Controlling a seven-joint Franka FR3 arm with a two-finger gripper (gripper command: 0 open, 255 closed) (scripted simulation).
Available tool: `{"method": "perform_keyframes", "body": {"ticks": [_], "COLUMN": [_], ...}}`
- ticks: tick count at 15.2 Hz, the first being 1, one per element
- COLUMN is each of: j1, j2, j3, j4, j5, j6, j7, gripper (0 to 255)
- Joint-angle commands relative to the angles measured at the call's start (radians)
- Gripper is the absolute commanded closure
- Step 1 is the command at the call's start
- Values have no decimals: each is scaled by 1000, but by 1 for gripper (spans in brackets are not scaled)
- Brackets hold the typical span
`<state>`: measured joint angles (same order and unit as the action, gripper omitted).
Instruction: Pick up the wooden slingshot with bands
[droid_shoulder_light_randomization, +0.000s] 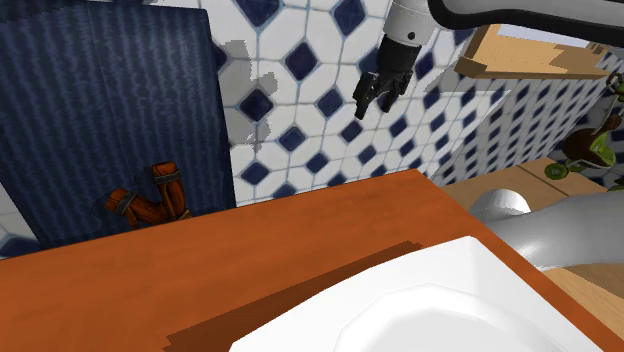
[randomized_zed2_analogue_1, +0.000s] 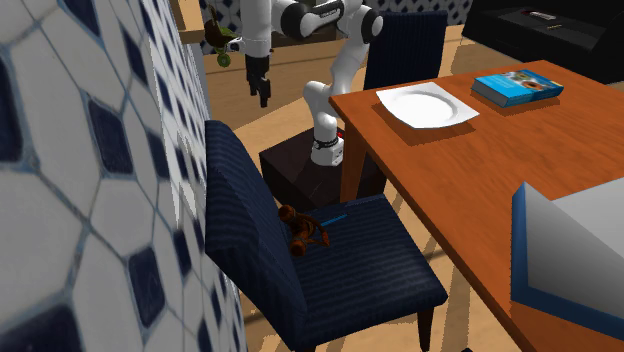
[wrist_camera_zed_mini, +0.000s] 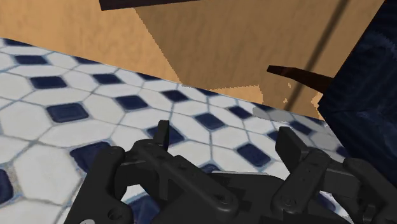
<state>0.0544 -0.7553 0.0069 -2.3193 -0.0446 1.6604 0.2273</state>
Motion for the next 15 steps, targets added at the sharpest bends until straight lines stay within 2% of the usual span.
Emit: {"method": "perform_keyframes", "body": {"ticks": [1,8,15], "j1": [18,79,130], "j2": [25,150,308], "j3": [23,117,212], "j4": [-14,-10,41], "j5": [23,96,141], "j6": [44,183,314], "j7": [19,90,157], "gripper": [0,0,0]}}
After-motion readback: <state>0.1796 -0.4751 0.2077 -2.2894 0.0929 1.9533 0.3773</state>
